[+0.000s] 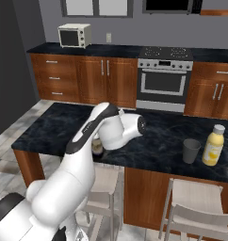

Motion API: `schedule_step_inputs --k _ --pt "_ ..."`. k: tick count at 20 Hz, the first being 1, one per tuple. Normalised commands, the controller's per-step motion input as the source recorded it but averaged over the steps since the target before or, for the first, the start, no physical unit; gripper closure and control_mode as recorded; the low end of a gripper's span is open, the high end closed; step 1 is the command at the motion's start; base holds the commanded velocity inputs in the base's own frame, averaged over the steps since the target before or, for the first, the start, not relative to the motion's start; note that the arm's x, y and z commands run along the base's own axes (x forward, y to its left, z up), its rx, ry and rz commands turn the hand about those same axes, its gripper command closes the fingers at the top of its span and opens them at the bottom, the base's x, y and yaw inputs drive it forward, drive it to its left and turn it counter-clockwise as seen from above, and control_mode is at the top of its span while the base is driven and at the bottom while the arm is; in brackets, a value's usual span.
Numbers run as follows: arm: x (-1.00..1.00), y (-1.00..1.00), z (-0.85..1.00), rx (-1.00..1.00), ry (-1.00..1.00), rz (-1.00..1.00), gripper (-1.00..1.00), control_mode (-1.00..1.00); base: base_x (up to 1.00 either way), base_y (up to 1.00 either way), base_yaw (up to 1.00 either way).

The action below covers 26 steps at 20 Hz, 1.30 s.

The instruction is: There is a wine glass and glass cup on the dining counter. Place the wine bottle next to the wine glass and the juice bottle next to the glass cup.

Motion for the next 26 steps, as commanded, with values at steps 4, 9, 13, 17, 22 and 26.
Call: schedule_step_inputs --k 4,9,13,17,22,26 --pt "0.37 -0.04 -0.20 0.00 0.00 0.00 1.00 -1.00 0.00 0.00 0.00" --pt "0.37 -0.09 -0.22 0.00 0.00 0.00 1.00 -1.00 0.00 0.00 0.00" --pt "0.36 -0.11 -0.19 0.00 0.00 0.00 1.00 -1.00 0.00 0.00 0.00" --pt "0.34 -0.06 -0.14 0.00 0.00 0.00 1.00 -1.00 0.00 0.00 0.00" --pt "0.32 -0.02 -0.13 -0.01 0.00 0.00 1.00 -1.00 0.00 0.00 0.00" --pt "0.30 0.00 -0.17 -0.04 0.00 0.00 1.00 -1.00 0.00 0.00 0.00"
